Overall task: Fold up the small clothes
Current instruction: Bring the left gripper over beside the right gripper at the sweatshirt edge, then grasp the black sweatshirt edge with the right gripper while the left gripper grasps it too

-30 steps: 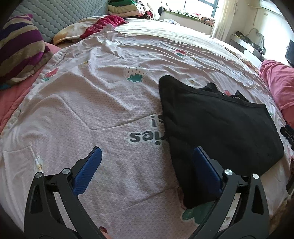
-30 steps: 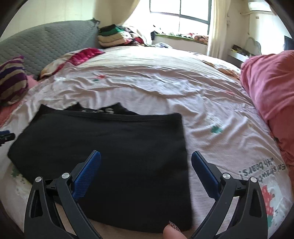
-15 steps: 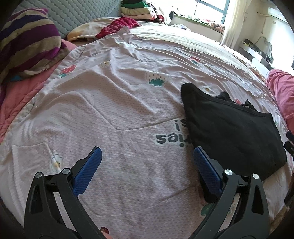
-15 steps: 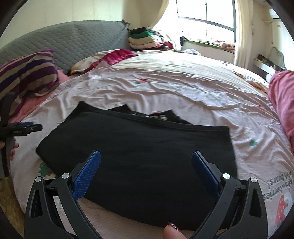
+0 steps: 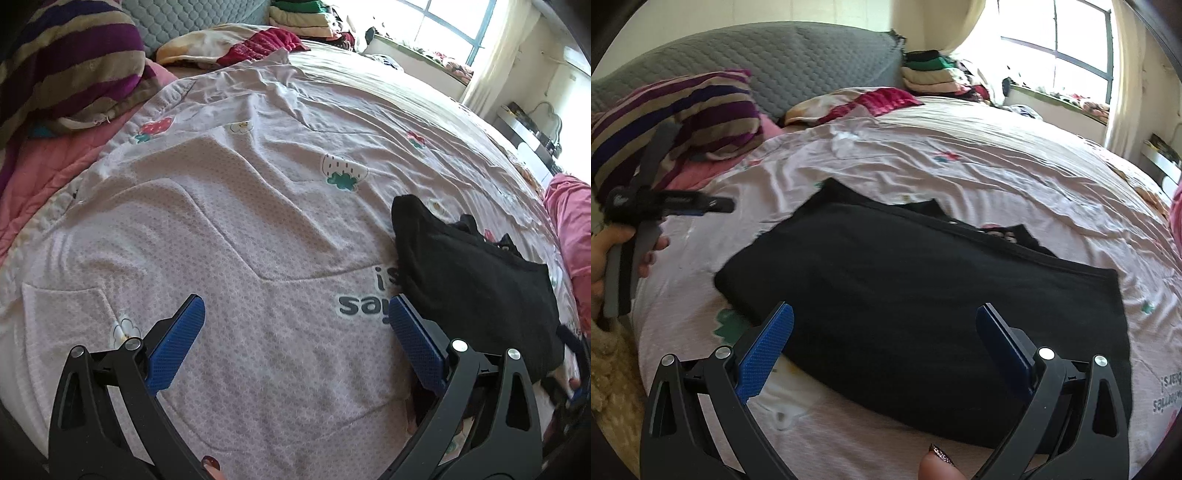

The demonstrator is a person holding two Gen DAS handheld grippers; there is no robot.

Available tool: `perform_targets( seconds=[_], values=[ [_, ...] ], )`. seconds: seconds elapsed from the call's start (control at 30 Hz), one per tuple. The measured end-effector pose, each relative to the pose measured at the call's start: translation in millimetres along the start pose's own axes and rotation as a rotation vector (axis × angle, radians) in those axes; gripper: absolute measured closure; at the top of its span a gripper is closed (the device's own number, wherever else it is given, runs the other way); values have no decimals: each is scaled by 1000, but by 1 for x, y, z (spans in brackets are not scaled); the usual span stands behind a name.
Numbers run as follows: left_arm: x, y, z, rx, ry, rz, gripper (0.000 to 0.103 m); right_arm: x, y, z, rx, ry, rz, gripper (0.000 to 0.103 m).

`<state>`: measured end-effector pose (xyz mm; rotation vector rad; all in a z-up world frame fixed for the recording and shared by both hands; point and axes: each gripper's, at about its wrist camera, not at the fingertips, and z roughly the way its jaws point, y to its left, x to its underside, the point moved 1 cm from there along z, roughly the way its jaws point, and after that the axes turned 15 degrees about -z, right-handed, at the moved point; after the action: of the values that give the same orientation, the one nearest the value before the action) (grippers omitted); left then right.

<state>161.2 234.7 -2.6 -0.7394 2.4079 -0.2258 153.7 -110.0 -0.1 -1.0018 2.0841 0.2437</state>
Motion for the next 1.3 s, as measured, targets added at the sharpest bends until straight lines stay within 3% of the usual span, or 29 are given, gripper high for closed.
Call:
perform_targets(
  seconds=[0.57,0.77,1.3],
  values=[
    [-17,-8,5,27,23,-37,10,-18,65,22,-4,13,-151,5],
    [-22,-25,20,56,63,-43,10,-17,81,39,50,61,-242,5],
    [-13,-60,67,61,185,-16,10,-13,94,80,138,150,-328,5]
  ],
)
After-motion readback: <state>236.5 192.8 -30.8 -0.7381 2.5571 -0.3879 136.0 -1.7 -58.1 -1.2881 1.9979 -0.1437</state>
